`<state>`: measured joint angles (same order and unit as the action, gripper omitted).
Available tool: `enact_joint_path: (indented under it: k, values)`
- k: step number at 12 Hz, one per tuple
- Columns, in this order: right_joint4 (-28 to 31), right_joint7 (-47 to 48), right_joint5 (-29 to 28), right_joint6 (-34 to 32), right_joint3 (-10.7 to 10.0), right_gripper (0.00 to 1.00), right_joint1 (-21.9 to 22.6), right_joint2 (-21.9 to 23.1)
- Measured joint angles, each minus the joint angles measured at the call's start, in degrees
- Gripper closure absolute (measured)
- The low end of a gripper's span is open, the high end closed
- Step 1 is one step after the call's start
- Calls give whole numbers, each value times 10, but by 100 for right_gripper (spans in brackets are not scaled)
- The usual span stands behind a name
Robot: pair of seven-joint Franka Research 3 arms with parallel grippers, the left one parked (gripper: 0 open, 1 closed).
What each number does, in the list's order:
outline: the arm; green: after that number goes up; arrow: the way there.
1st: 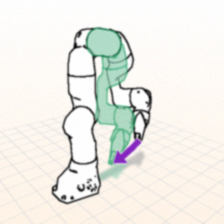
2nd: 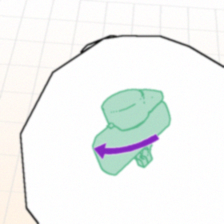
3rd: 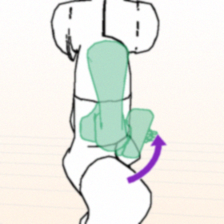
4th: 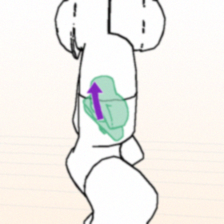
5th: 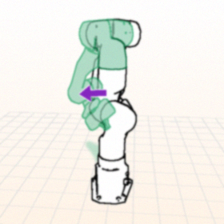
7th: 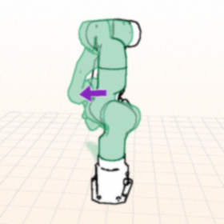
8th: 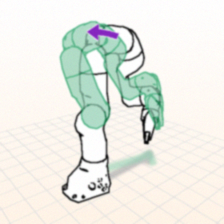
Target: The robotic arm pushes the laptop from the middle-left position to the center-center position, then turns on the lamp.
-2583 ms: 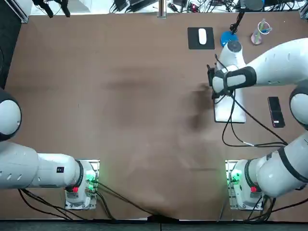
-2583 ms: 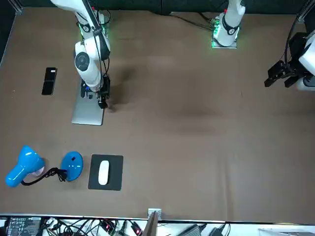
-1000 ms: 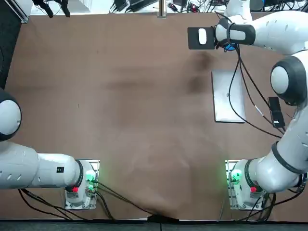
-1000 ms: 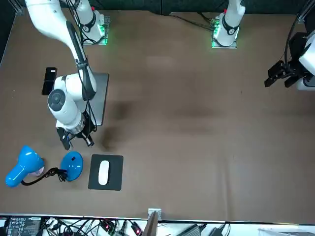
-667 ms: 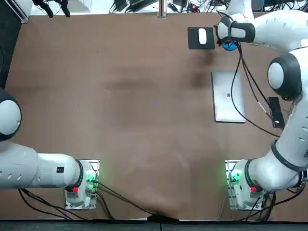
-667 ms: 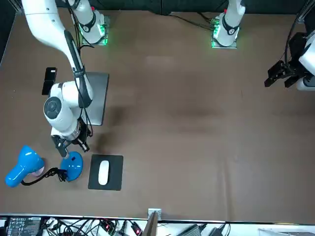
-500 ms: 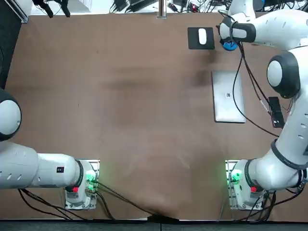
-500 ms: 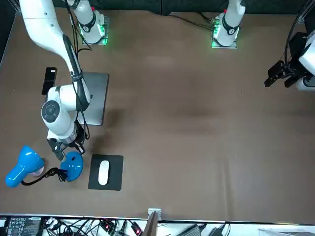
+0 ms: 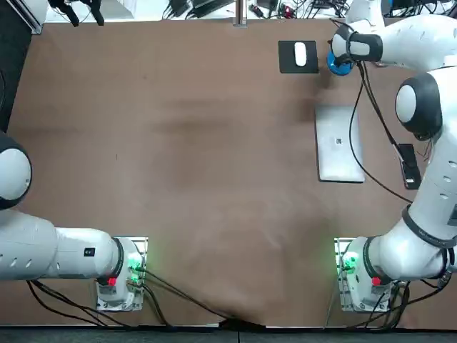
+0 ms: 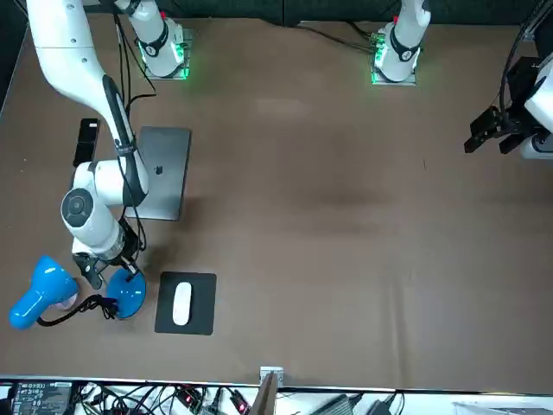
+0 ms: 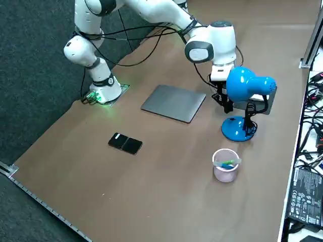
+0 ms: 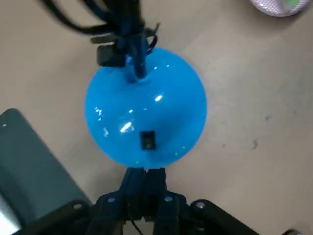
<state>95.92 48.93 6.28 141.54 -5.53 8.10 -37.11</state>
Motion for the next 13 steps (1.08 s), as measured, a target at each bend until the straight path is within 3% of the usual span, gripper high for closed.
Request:
enact_joint_path:
  k: [13]
  values:
    - [-50,-6,0,0,0,98,-10,-40]
